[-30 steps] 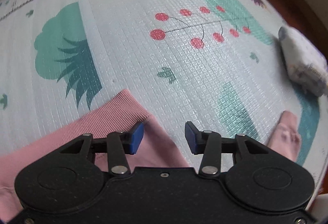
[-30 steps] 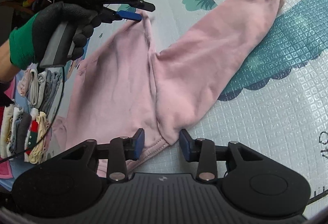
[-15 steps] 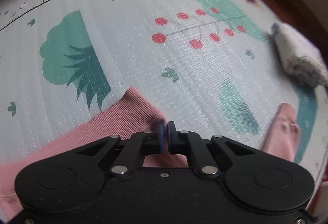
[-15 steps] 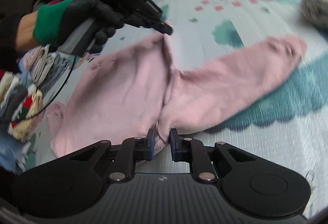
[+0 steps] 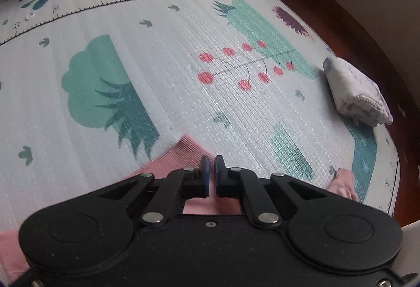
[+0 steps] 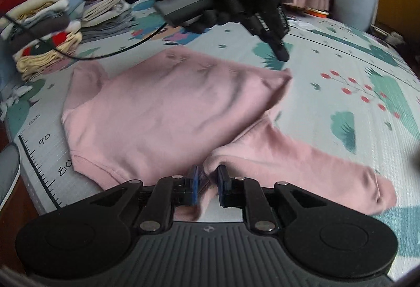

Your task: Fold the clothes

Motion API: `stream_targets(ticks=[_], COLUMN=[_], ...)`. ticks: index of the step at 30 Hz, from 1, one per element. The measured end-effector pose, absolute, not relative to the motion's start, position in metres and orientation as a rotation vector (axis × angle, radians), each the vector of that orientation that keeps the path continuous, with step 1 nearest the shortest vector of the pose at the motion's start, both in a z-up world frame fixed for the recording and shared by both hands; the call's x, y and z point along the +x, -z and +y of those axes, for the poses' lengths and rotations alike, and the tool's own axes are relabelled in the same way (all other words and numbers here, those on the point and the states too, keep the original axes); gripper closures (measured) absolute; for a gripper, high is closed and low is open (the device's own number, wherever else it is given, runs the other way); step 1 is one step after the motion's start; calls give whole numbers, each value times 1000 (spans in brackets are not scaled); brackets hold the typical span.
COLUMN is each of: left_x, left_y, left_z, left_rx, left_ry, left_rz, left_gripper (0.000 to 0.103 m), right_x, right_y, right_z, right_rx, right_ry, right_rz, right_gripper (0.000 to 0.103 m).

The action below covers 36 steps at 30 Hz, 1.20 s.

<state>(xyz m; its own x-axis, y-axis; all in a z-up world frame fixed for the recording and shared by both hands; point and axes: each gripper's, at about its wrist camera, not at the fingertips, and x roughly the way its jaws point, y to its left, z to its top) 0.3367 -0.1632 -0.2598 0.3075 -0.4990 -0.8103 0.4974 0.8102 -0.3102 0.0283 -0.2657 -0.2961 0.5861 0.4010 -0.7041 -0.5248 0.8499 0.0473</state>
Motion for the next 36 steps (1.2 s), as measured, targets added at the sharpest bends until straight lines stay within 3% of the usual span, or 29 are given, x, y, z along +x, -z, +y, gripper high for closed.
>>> stream_targets(ticks=[17,24,30,32,34,36], left_x=[324,324,321,318,315,311], left_y=[278,276,279,284,291,292], left_z=[-143,-137,-162,-172,-178,-175], left_rx=[33,-83,-55,14,88,101], left_ry=[695,738,749,710,672,669], left_rz=[1122,1126,1140,1136,1135,1126], left_gripper=[99,61,61,67,96,101], right_x=[29,26,19,17,16,15], right_y=[318,322,317,314,314,315], right_z=[-218,-215,-216,-216,-218,-219], right_rx=[-380,-386,-407,-415,-408,-399], right_ry=[-688,-703,-720,-727,-724,-720], right_rz=[804,793,763,749,748,749], right_gripper=[86,86,86,86,87,89])
